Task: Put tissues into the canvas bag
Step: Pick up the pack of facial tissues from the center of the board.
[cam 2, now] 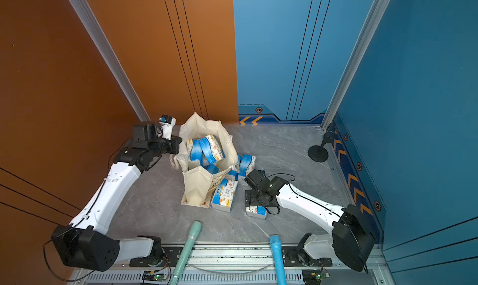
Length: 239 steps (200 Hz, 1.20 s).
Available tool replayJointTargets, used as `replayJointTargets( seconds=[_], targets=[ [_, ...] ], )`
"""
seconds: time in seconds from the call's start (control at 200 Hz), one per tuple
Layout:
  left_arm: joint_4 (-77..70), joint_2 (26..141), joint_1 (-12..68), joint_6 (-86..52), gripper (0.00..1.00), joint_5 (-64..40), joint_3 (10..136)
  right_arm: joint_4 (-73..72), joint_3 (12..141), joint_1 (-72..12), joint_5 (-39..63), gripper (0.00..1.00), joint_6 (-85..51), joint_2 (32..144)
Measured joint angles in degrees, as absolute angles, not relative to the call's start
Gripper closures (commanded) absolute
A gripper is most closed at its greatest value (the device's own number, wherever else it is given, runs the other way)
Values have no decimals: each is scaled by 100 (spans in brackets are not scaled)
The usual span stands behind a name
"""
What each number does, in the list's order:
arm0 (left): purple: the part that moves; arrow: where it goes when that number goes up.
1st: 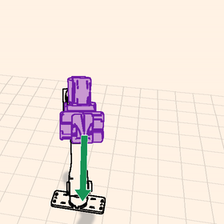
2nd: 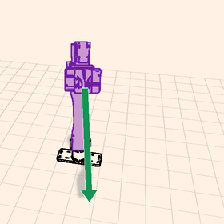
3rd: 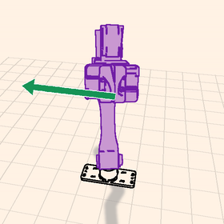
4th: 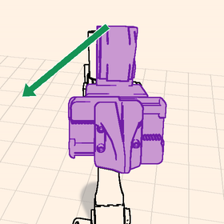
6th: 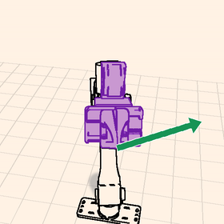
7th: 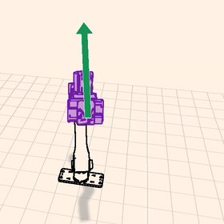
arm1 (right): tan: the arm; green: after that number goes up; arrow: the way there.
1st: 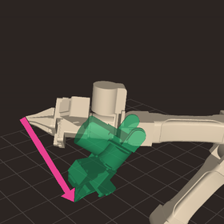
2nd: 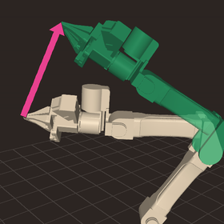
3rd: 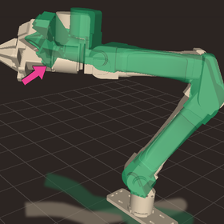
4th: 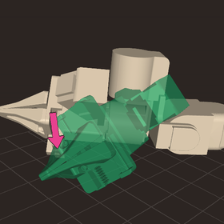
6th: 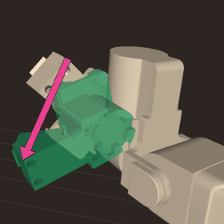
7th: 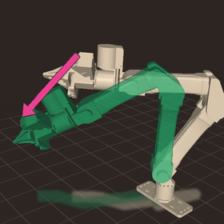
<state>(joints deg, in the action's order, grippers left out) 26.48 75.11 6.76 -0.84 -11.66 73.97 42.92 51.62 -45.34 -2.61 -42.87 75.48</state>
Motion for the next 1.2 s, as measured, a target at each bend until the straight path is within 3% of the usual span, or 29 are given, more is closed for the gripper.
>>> replayJointTargets(
  seconds=[0.936,1.197],
  targets=[
    [2644,7513,633,-86,100,-1194,7397,3723,4974,-4681,-176,0,-4794,8383],
    [2644,7513,626,-84,100,-1208,7397,3645,4976,-4593,-198,19,-4744,8635]
  ],
)
